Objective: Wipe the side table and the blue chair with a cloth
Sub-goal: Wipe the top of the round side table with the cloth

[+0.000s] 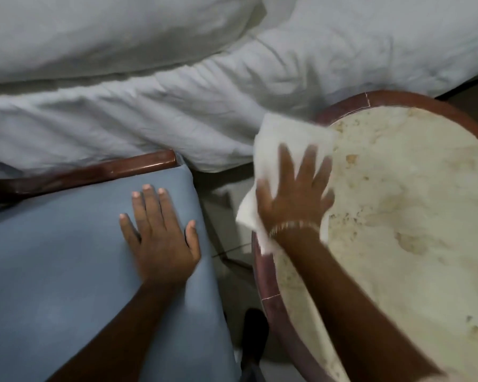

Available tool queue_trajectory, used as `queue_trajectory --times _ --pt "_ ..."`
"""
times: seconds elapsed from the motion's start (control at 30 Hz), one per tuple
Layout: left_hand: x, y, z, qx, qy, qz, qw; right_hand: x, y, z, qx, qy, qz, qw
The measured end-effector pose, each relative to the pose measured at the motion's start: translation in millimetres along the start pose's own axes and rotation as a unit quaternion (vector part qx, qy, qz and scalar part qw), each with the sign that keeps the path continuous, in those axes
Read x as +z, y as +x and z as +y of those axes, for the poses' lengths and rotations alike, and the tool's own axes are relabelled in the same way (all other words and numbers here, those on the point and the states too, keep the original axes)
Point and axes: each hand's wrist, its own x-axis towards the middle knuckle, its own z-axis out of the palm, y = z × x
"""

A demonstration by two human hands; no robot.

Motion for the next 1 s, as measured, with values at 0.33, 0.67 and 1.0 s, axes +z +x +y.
queue_trajectory --times 0.33,0.67,1.0 --pt "3 1 -2 0.003 -0.004 0.011 1.0 -3 57 -8 0.073 0.045 0.022 0.996" --pt "-34 11 19 -0.02 -0.069 -0.083 0.994 14 -232 132 0.031 -0.002 -0.028 0.999" --pt "-67 5 212 0.244 -0.158 -0.118 0.95 -6 -146 228 0.116 0.006 0.041 0.992"
